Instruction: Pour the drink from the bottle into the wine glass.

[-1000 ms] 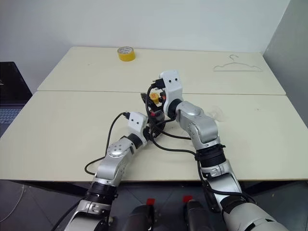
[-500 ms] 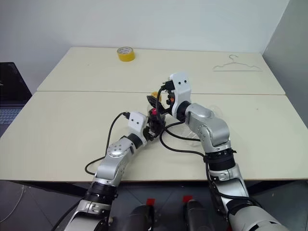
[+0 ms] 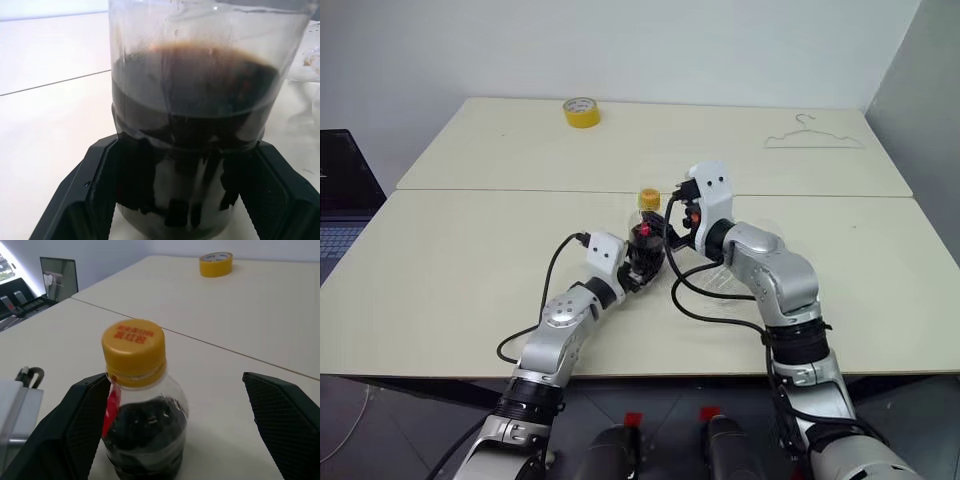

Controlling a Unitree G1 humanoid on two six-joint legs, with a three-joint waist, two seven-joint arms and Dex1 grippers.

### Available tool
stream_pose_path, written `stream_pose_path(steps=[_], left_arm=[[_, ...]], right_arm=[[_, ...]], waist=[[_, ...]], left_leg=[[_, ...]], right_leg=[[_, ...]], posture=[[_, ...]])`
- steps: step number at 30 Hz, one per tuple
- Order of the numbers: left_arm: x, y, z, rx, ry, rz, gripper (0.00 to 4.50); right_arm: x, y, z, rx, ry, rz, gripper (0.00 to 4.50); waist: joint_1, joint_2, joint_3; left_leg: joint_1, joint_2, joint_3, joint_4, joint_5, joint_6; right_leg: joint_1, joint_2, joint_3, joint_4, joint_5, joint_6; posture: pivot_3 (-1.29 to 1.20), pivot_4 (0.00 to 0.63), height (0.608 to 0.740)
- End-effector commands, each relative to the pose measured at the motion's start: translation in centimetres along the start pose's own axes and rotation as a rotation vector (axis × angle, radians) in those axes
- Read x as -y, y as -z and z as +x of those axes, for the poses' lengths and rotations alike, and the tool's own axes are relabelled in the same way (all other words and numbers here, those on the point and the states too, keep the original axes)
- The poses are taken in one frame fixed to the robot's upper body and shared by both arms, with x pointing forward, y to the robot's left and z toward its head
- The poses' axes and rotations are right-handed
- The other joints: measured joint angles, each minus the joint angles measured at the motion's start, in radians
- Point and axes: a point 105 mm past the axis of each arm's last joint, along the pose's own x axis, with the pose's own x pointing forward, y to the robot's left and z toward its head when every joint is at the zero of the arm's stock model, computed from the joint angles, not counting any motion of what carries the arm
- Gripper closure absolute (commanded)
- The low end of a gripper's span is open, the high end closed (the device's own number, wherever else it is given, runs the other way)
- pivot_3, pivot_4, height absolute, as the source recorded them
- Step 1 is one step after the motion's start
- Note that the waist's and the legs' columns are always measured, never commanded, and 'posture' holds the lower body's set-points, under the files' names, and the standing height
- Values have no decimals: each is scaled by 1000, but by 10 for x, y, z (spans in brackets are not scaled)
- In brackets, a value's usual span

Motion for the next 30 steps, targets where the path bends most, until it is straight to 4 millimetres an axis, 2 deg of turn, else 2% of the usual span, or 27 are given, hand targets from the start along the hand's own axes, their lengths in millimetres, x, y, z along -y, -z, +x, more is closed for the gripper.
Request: stream_pose_path(steps=[1,3,9,14,23,30], left_arm=[[-1,-9,0,38,2,14,1235],[0,-9,1,38,2,15,1235],[-2,-9,0,36,-2,16,1235],[-1,-9,0,38,-4,16,1235],[2,-9,1,41,1,17,1235],[2,-9,2,43,-1,18,1235]], right_arm=[[-28,-22,-9,86,-158,-9,28],[-38,-23,-10,86,-201,-14,28],[-43,-31,-1,113,-195,14,28],[-30,-41,14,138,-84,38,28],[-26,-41,35,141,-6,54,28],[-16,-41,41,147,56,59,28]], waist=[[0,0,0],[-1,0,0],[-1,0,0],[-1,0,0],[0,0,0],[0,0,0]], left_leg=[[0,0,0,0,0,0],[0,0,0,0,0,0],[0,0,0,1,0,0],[0,0,0,1,0,0],[0,0,0,0,0,0],[0,0,0,0,0,0]], right_leg=[[0,0,0,0,0,0],[0,0,0,0,0,0],[0,0,0,0,0,1],[0,0,0,1,1,0],[0,0,0,0,1,0],[0,0,0,0,1,0]], posture=[[0,150,740],[0,150,740],[0,150,740],[0,150,740],[0,150,740],[0,150,740]])
